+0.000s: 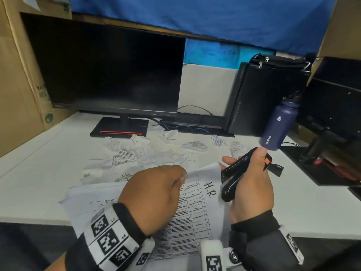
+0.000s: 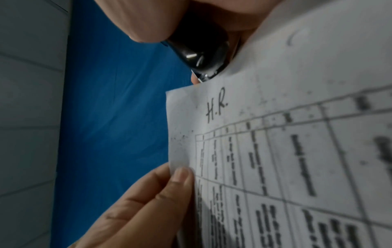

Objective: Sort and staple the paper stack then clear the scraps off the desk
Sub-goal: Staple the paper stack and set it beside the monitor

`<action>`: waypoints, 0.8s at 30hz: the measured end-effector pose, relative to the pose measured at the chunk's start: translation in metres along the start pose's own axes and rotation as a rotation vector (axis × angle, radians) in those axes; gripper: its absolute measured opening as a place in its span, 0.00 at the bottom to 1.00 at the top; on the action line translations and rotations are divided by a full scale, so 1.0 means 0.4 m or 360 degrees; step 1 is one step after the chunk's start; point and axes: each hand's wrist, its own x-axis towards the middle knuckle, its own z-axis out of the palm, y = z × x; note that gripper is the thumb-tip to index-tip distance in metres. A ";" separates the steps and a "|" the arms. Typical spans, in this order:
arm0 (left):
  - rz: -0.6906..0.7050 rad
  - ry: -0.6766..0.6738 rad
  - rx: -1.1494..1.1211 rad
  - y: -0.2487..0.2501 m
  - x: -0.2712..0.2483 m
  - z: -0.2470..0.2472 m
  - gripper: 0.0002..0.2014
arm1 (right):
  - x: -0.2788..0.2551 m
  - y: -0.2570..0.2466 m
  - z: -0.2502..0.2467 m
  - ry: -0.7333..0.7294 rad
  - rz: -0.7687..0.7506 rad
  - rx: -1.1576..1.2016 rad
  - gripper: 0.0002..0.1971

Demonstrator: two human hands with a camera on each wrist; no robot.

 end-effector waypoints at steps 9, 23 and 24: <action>-0.0005 -0.0113 0.0097 0.030 -0.021 0.036 0.14 | 0.000 0.027 0.033 0.0111 -0.0037 -0.0012 0.34; 0.0071 -0.0126 0.0178 0.054 -0.037 0.072 0.12 | 0.012 0.023 0.045 0.0176 -0.0097 -0.0128 0.35; 0.0062 -0.0122 0.0179 0.048 -0.036 0.072 0.12 | 0.013 0.022 0.047 0.0141 -0.0074 -0.0078 0.37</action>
